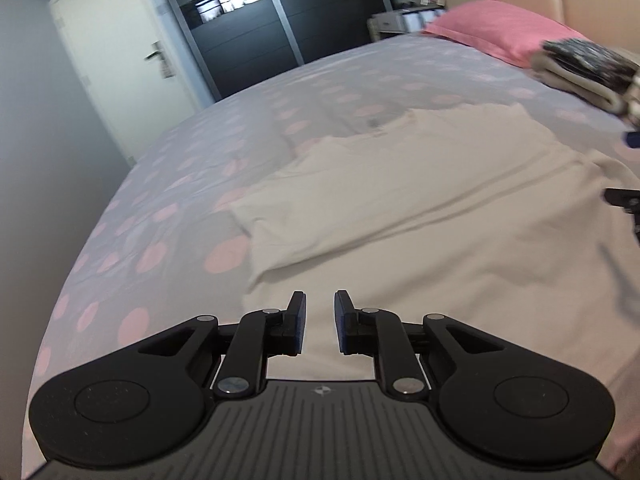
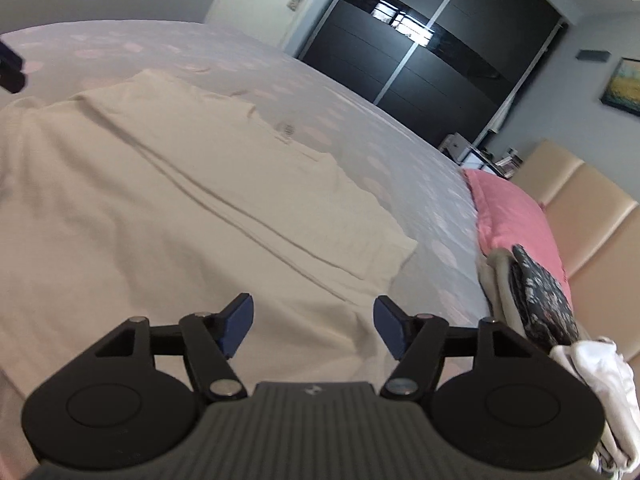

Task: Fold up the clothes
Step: 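Release the hem and move both open grippers toward the shirt collar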

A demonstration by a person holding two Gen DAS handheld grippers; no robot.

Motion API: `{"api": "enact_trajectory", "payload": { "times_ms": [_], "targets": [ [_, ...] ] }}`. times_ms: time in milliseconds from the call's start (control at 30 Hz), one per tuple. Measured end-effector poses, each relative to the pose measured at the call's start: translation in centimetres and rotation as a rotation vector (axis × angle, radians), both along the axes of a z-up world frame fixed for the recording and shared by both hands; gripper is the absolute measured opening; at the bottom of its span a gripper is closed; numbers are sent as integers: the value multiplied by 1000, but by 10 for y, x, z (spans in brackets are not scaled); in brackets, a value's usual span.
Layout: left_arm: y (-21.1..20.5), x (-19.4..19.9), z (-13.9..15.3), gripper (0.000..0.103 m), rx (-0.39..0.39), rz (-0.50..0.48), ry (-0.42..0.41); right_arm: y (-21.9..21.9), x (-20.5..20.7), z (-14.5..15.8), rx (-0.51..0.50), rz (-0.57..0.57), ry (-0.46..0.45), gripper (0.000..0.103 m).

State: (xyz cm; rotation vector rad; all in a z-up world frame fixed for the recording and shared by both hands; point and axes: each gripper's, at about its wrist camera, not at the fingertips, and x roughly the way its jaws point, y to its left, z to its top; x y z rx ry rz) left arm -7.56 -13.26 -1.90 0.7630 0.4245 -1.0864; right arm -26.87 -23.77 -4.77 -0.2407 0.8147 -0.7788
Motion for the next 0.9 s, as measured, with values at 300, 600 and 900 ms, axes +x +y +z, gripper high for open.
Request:
{"api": "enact_trajectory", "payload": {
  "times_ms": [300, 600, 900],
  "targets": [
    [19, -65, -39, 14, 198, -356, -56, 50, -9, -16, 90, 290, 163, 69],
    [38, -96, -78, 21, 318, -511, -203, 86, -16, -42, 73, 475, 327, 69],
    [52, -113, -110, 23, 398, -611, -349, 93, -21, -52, -17, 534, 392, 69]
  ]
}}
